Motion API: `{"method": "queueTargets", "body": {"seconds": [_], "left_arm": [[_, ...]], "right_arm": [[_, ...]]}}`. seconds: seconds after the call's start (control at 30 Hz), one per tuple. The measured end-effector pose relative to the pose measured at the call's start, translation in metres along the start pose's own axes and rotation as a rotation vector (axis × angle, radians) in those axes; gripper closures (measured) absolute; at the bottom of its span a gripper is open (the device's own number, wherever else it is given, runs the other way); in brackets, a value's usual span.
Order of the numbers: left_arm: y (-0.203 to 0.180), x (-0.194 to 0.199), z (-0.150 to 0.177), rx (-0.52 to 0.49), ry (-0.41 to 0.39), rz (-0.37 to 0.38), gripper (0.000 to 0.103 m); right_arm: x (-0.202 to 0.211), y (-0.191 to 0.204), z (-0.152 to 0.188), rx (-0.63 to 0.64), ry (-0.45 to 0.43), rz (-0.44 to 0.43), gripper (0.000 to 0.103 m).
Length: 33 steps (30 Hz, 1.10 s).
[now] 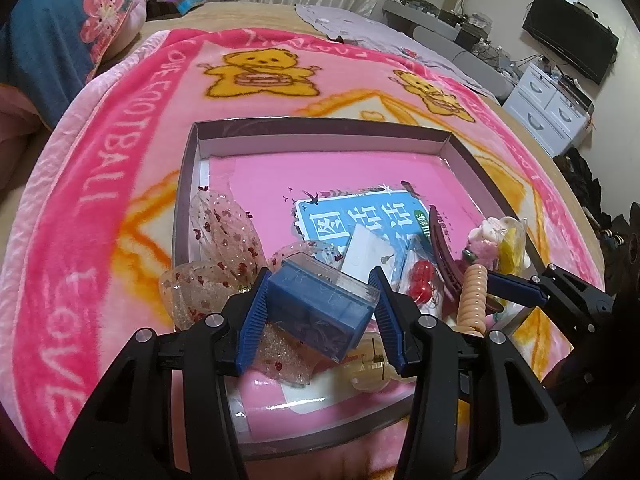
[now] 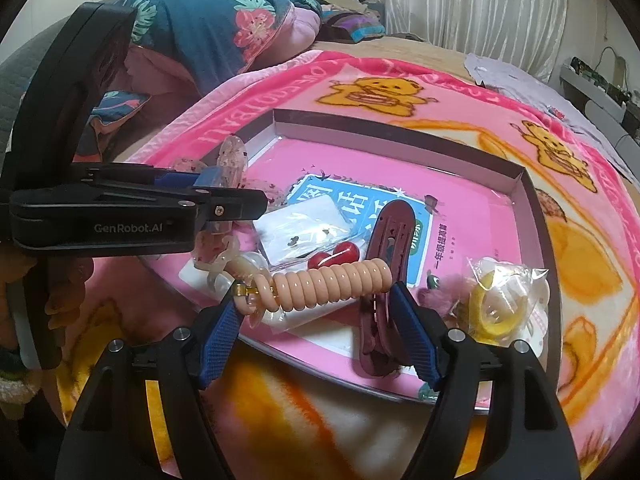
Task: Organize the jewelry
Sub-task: 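Carry the blue case into the box with the left tool while the right tool carries the hair tie, then open both tools and withdraw from the box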
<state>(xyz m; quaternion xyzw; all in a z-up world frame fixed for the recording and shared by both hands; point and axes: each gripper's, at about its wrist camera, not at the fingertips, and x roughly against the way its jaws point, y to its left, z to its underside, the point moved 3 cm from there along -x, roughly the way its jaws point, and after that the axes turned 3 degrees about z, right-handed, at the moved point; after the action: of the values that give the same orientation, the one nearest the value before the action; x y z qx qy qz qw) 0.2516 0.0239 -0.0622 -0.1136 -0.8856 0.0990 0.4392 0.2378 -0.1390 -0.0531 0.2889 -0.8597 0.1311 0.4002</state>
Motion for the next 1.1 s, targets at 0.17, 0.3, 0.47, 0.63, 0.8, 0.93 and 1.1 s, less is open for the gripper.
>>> {"method": "queueTargets", "body": {"seconds": [0.17, 0.3, 0.47, 0.63, 0.8, 0.93, 1.1], "left_arm": [[-0.001, 0.0, 0.002, 0.0, 0.008, 0.0, 0.062], [-0.002, 0.004, 0.002, 0.009, 0.009, 0.006, 0.058], [-0.004, 0.01, 0.001, 0.012, -0.003, 0.005, 0.051], [-0.004, 0.018, -0.003, 0.019, -0.016, 0.006, 0.041], [-0.006, 0.028, -0.007, 0.023, -0.031, 0.009, 0.029], [-0.007, 0.036, -0.009, 0.032, -0.042, 0.011, 0.022], [-0.008, 0.043, -0.01, 0.032, -0.055, 0.006, 0.011]], "right_arm": [[0.002, -0.002, 0.002, -0.023, 0.0, -0.008, 0.027], [0.006, -0.003, 0.004, -0.034, -0.006, -0.015, 0.022], [0.011, -0.003, 0.004, -0.041, -0.015, -0.018, 0.017], [0.016, -0.003, 0.004, -0.047, -0.024, -0.016, 0.015], [0.024, -0.004, 0.003, -0.057, -0.042, -0.013, 0.01], [0.03, -0.004, 0.002, -0.059, -0.054, -0.009, 0.009], [0.038, -0.001, 0.001, -0.052, -0.067, -0.001, 0.007]]}}
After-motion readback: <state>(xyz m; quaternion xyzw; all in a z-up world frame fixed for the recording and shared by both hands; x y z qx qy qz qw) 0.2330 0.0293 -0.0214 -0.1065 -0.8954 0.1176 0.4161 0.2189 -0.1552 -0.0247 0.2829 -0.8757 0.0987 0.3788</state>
